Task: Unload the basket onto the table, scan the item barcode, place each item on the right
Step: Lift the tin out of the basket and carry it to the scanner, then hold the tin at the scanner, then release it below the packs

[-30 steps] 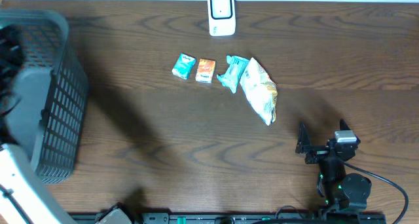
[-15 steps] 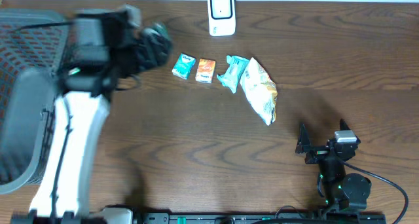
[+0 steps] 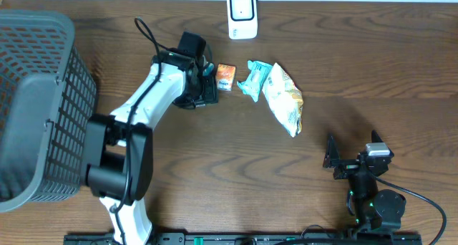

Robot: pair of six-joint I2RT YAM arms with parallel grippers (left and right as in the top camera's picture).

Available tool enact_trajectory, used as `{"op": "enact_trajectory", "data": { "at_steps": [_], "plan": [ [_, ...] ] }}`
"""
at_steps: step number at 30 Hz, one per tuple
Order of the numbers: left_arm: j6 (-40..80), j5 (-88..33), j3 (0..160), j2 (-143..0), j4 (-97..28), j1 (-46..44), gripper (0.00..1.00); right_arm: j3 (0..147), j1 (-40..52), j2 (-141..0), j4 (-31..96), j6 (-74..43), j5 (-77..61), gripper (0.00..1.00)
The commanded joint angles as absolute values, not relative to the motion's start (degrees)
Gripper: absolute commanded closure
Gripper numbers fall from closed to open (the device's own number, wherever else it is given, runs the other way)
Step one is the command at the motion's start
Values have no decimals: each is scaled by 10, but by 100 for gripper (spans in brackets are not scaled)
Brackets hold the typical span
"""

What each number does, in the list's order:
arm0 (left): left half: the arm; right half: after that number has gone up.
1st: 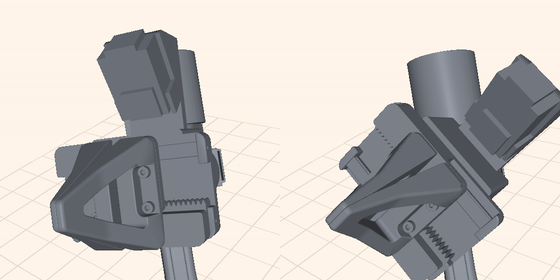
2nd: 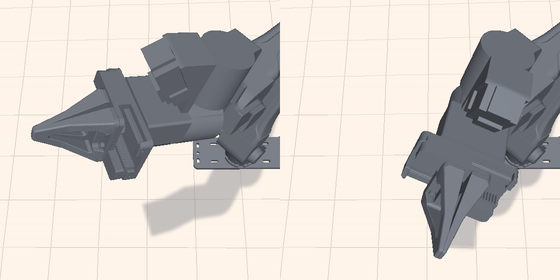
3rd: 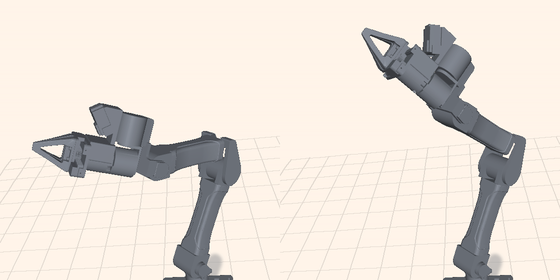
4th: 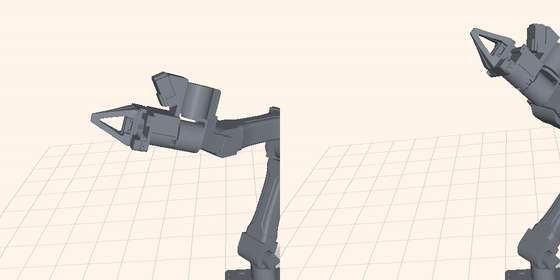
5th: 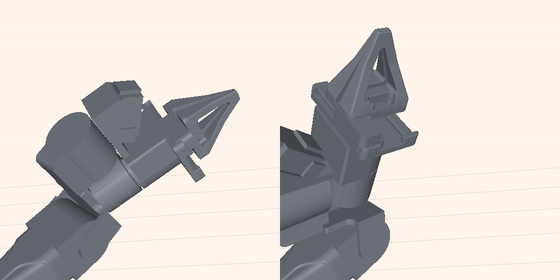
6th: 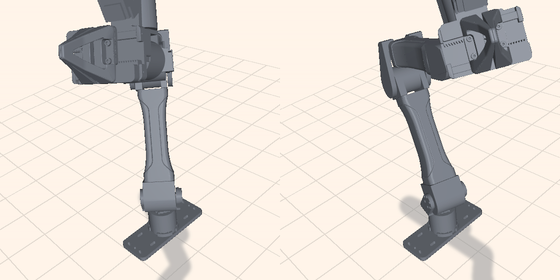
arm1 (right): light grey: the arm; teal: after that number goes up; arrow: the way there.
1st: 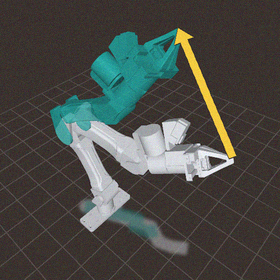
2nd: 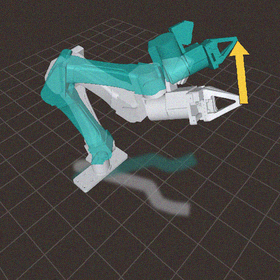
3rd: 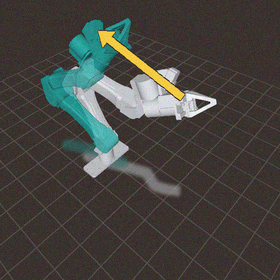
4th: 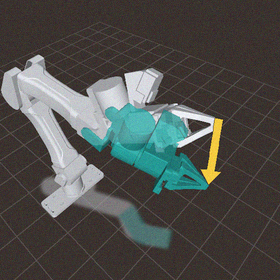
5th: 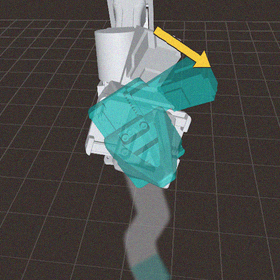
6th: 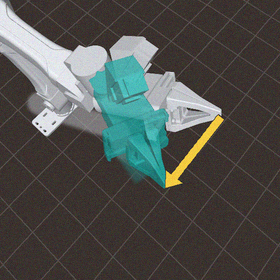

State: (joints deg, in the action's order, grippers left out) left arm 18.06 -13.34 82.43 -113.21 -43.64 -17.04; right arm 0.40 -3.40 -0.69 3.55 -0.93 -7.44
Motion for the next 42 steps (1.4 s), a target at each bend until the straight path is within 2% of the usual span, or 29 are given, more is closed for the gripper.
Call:
{"op": "enact_trajectory", "data": {
  "at_steps": [1, 4, 5, 13, 19, 42],
  "plan": [
    [176, -124, 829, -1150, -440, -170, 14, 3, -30, -4, 37, -6, -72, 1],
    [173, -124, 833, -1145, -437, -166, 1, 3, -30, -4, 37, -6, -72, 1],
    [174, -124, 835, -1140, -437, -164, 1, 3, -30, -4, 37, -6, -72, 1],
    [174, -124, 844, -1061, -442, -121, 0, 3, -30, -4, 37, -6, -72, 1],
    [174, -124, 844, -998, -515, -80, 2, 3, -30, -4, 37, -6, -72, 1],
    [174, -124, 844, -996, -529, -74, 2, 3, -30, -4, 37, -6, -72, 1]
  ]
}}
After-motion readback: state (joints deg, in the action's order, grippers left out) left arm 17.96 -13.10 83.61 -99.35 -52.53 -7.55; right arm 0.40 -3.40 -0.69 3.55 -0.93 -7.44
